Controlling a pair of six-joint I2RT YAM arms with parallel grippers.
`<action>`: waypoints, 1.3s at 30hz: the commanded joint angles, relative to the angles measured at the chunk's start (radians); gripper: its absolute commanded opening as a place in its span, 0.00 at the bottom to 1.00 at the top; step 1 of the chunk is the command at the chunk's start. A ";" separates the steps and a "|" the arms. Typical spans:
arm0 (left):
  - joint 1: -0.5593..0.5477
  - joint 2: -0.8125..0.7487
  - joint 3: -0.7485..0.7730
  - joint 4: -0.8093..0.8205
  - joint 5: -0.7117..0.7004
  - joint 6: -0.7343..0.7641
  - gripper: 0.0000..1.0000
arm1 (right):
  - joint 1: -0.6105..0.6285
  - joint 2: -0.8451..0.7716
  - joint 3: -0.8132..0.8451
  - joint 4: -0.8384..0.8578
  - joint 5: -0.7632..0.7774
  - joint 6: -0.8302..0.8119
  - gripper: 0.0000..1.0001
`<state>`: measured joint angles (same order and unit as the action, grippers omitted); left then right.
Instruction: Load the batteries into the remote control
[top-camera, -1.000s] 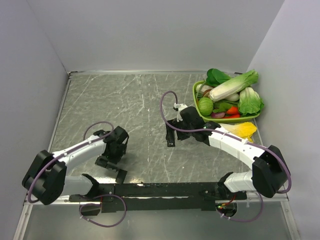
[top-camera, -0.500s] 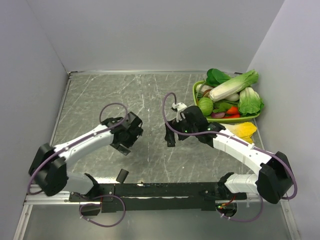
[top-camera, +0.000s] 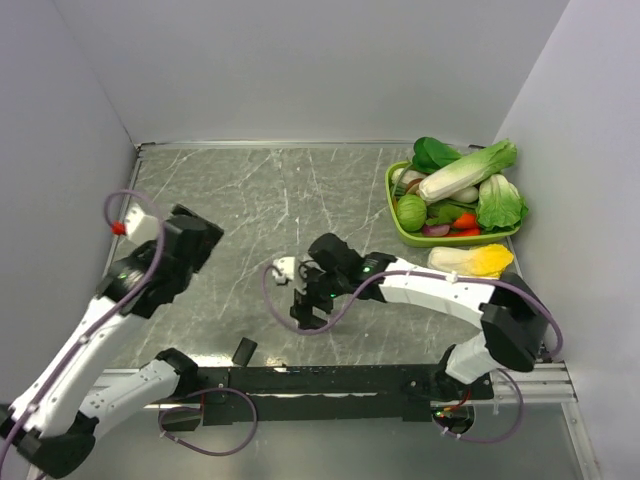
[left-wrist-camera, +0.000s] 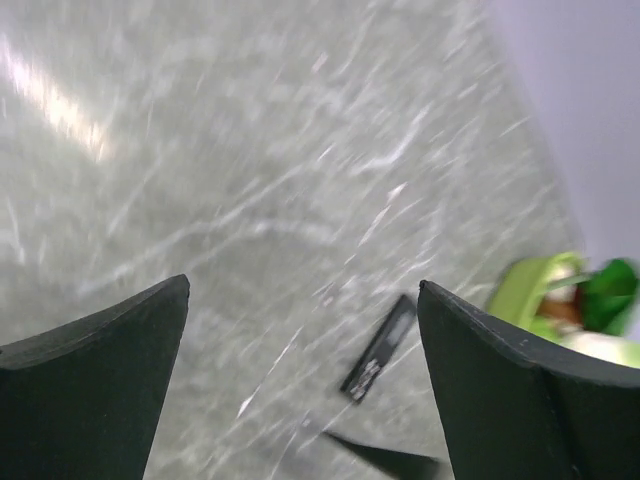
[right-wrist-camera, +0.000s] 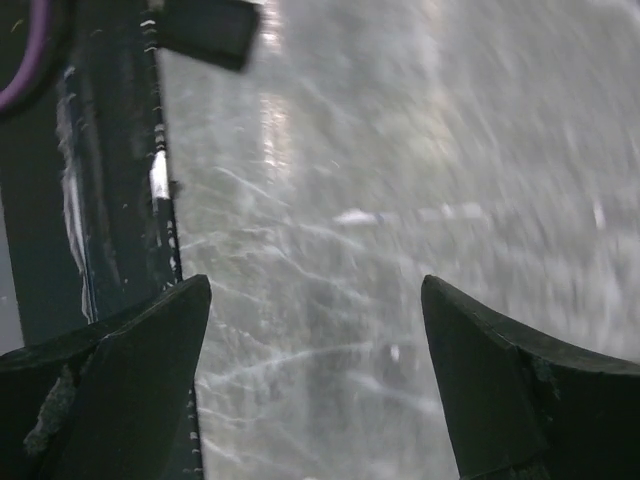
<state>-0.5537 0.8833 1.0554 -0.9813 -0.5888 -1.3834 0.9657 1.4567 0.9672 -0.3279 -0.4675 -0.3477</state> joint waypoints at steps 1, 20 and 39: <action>0.003 -0.090 0.156 -0.008 -0.204 0.235 0.99 | 0.076 0.135 0.157 -0.046 -0.172 -0.337 0.91; 0.003 -0.337 0.137 0.293 -0.094 0.607 0.99 | 0.303 0.708 0.832 -0.379 -0.079 -0.582 0.81; 0.003 -0.308 0.069 0.305 -0.039 0.586 0.99 | 0.329 0.824 0.808 -0.408 0.093 -0.617 0.65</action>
<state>-0.5529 0.5671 1.1313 -0.7139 -0.6403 -0.7982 1.2892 2.2734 1.8202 -0.7483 -0.4465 -0.9333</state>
